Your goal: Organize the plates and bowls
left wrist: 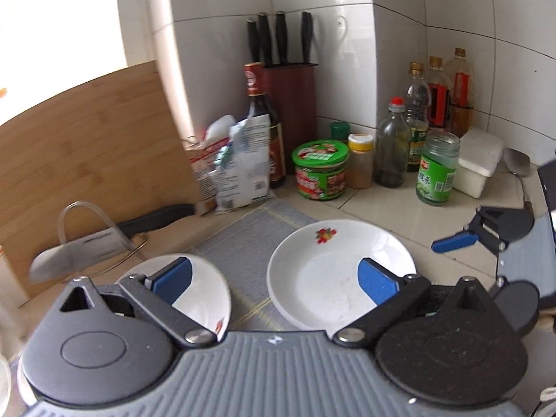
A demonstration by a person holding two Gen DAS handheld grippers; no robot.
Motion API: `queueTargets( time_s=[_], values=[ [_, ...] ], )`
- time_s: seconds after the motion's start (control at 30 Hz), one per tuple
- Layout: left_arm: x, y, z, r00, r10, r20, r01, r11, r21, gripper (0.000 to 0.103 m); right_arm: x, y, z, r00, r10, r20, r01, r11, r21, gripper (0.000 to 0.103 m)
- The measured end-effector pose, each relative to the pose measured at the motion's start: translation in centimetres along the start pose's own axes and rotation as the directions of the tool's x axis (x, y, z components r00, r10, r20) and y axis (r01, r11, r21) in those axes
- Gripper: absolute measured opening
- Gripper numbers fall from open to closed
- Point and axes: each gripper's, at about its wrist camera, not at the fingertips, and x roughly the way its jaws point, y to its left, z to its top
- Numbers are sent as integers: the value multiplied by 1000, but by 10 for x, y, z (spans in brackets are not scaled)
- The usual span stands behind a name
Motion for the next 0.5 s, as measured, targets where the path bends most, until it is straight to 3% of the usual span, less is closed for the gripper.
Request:
queueTargets(
  time_s=[0.33, 0.5],
  values=[
    [-67, 25, -76, 989, 130, -73, -141, 977, -162, 101, 0, 58, 17, 998, 69, -5, -69, 998, -13, 103],
    [-94, 42, -109, 977, 188, -100, -205, 959, -198, 101, 2, 89, 20, 995, 96, -22, -97, 995, -20, 103]
  ],
)
